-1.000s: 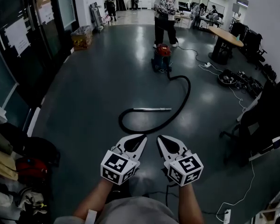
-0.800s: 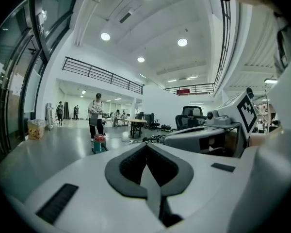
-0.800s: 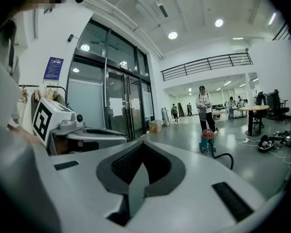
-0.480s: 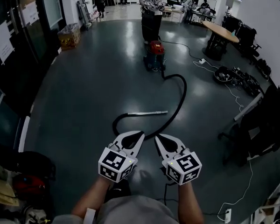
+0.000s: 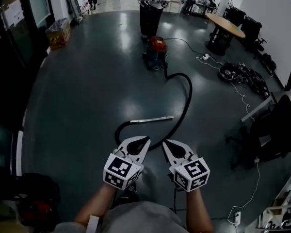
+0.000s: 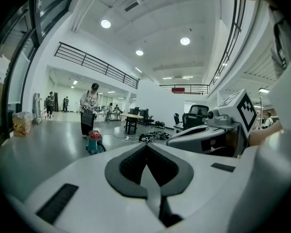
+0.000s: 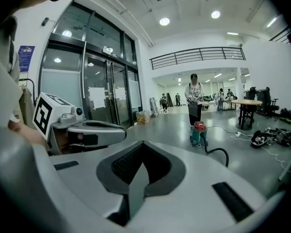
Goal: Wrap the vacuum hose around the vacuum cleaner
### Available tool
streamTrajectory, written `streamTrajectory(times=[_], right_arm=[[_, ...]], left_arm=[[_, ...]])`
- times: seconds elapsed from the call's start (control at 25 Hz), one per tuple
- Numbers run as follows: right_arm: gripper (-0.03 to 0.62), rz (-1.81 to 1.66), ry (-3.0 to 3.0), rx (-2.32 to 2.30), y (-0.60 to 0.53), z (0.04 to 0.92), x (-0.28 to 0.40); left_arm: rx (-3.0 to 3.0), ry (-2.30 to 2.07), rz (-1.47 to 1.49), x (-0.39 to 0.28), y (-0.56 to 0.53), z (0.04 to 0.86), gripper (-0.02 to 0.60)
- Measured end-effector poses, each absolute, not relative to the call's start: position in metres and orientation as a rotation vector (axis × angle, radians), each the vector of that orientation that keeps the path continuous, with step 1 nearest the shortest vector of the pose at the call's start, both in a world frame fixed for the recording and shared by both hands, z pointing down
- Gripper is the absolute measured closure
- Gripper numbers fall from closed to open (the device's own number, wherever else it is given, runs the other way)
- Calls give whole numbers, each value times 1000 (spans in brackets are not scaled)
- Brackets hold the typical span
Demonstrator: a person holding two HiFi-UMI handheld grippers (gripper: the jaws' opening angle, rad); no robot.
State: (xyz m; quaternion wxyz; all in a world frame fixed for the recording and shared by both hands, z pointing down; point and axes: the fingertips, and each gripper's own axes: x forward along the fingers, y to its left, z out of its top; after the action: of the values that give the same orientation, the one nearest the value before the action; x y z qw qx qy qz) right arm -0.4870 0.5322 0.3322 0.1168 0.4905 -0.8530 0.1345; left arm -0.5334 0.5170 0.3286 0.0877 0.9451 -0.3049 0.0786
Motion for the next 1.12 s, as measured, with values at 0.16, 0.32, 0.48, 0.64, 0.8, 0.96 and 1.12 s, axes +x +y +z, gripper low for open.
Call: streamTrajectory(times=[0.16,0.32,0.48,0.64,0.8,0.96,1.12], right_arm=[[591,412,-2449,1457,491,340,-502],[591,400,-2422,1461,462,346,-504],[591,405,-2412,1450,436,350,-502],[591,404,-2412,1420,411,361,-493],[591,387,-2436,1384,381,363,-468],[591,375,-2492,1334,342,359,-441],[591,384,-2544,1251,307,356,-407]], left_arm=[[2795,-872,230,-552,473,338,574],[2784,-866,222,-555,443,347,574],[2770,-861,223,-552,420,352,574],[2759,-880,229,-544,397,363,574],[2751,-932,239,-524,372,363,574],[2729,-994,254,-498,346,364,574],[2662,-1085,263,-463,314,370,574]])
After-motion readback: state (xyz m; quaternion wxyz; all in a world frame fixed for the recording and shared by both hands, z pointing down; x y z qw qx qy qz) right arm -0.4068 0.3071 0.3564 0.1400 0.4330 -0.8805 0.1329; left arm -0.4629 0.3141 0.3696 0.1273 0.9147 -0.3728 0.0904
